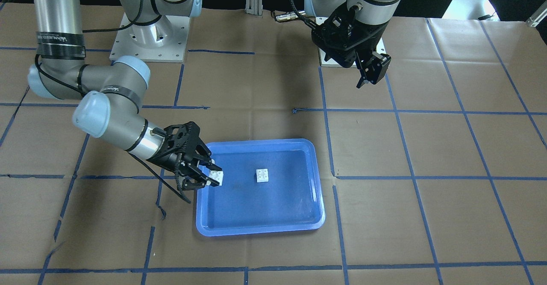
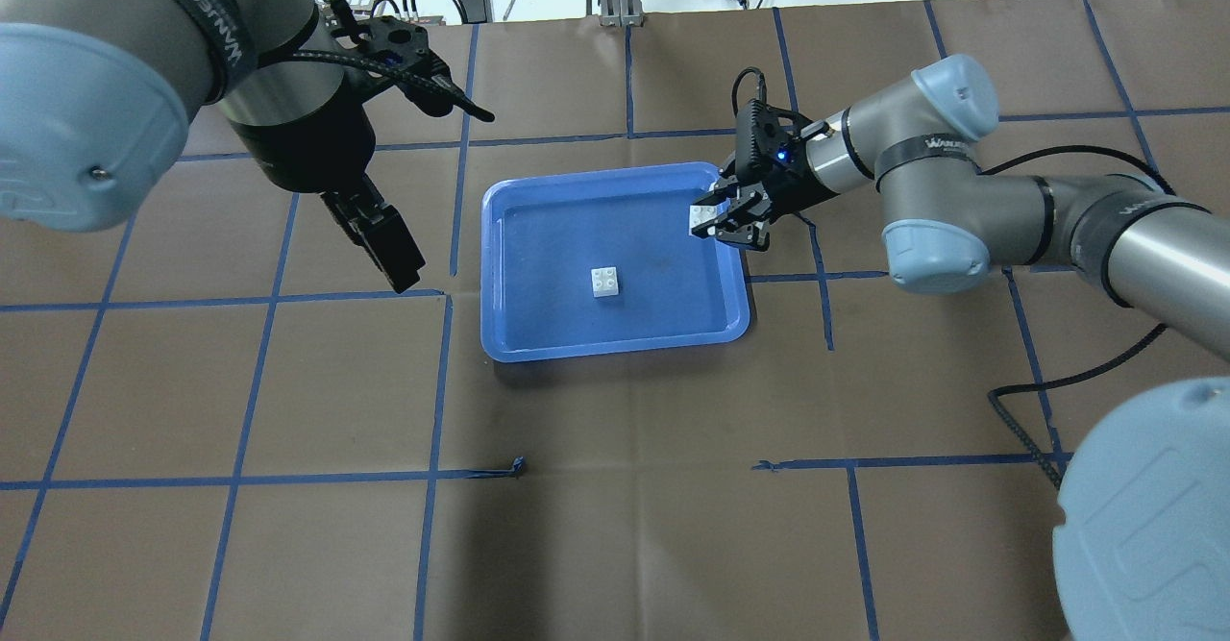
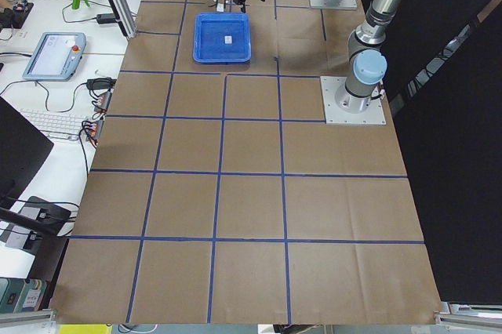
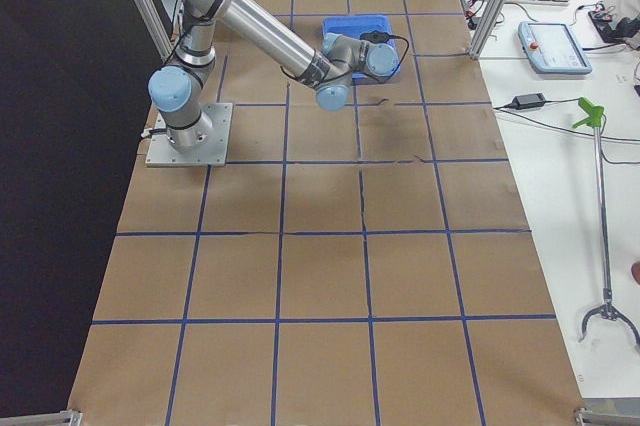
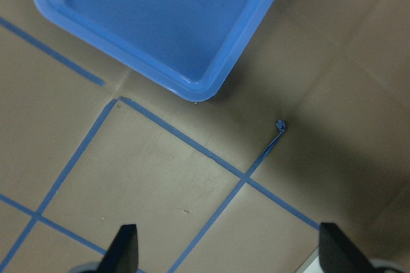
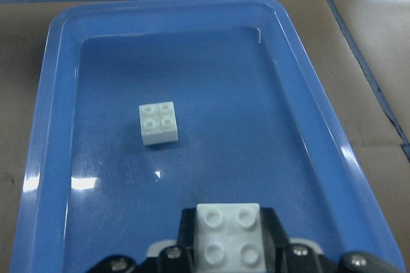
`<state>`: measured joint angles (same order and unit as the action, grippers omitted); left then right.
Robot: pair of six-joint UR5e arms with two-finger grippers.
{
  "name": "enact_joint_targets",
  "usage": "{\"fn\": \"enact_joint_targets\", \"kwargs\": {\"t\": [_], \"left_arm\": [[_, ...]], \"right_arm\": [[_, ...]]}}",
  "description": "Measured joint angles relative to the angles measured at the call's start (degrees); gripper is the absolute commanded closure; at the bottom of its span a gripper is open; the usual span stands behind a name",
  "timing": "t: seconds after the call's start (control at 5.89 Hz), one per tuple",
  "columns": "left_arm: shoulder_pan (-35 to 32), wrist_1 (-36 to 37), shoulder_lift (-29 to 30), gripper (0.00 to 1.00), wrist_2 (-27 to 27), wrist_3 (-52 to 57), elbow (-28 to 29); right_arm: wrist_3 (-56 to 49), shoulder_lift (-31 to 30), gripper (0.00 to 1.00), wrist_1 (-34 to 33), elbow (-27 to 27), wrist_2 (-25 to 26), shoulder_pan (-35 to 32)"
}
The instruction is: Assemble white blocks and place on blue tray
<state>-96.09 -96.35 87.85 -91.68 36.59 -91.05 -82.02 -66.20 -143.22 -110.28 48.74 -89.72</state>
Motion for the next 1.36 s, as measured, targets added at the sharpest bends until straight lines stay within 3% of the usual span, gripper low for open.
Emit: {"fn": "enact_joint_targets", "kwargs": {"t": [0.51, 1.36], "left_arm": [[1.36, 5.38, -2.26, 0.01, -2.21, -35.87, -0.2], [3.94, 6.95, -1.57, 0.01, 0.08, -40.1, 0.31]], "right_arm": [[5.37, 8.31, 0.74, -14.79, -0.93, 0.1, -5.05], [8.34, 10.42, 0.74, -17.54, -1.19, 0.12, -5.28]]}}
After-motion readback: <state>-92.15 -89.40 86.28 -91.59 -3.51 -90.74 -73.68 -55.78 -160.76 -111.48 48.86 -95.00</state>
